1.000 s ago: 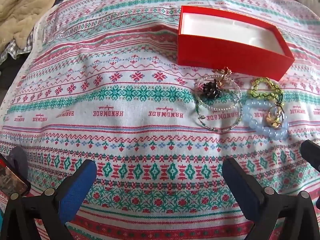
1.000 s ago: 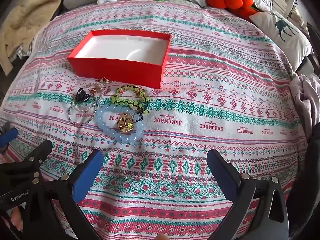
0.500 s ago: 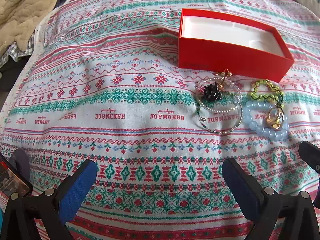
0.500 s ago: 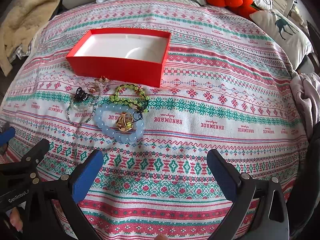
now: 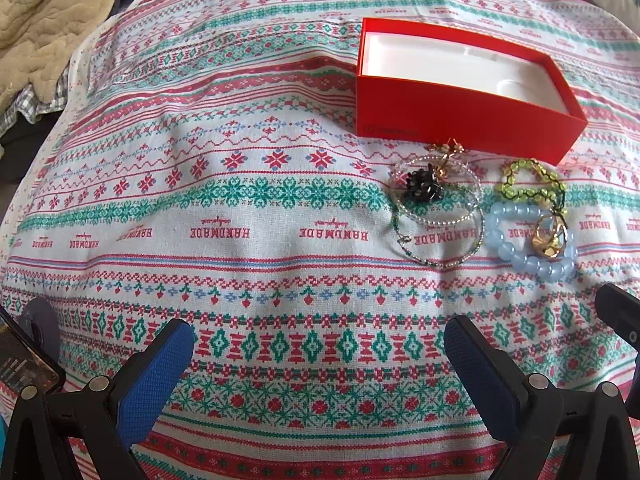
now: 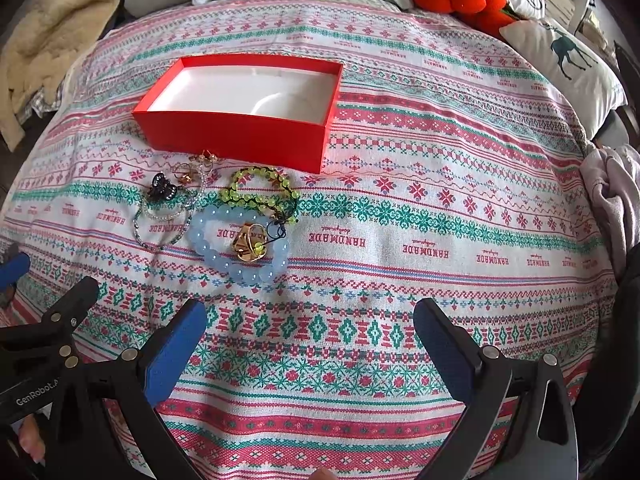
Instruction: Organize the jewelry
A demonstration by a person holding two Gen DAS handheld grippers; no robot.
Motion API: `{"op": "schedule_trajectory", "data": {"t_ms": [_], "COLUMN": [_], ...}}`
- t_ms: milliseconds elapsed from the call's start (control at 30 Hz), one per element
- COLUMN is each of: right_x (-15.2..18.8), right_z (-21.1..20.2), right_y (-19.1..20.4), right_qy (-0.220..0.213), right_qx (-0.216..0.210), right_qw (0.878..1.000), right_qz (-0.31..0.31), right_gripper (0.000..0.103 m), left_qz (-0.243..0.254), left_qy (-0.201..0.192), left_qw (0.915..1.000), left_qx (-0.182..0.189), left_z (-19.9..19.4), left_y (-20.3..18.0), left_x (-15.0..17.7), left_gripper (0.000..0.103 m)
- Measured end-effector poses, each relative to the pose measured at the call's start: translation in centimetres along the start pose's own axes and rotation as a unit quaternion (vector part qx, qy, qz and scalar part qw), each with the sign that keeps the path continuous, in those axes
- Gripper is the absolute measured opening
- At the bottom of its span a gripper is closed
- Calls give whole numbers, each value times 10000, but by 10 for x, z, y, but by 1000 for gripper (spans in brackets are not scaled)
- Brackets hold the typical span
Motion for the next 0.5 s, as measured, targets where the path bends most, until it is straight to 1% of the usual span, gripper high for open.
{"op": "schedule_trajectory", "data": {"t_ms": [500], "right_x": [0], "right_z": [0], "right_y": [0], "right_qy": [13], "right_qx": [2], "right_qw": [10000], "right_qz": [-12], "right_gripper": [103], "left_qz": [9], "left_qy": [0], "left_qw": [10000], "left_qx": [2], "left_z": [0], "left_y": [0], "left_x": [0], "left_gripper": [103]}}
Point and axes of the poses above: each gripper's, at about its wrist camera, not at the fingertips, and z roughly the way its jaws point, y to its left, x to its underside, the point moved 10 cm from there along z, roughly the way its jaws point, and after that the axes turned 2 degrees about -z, right-handed, at the moved point
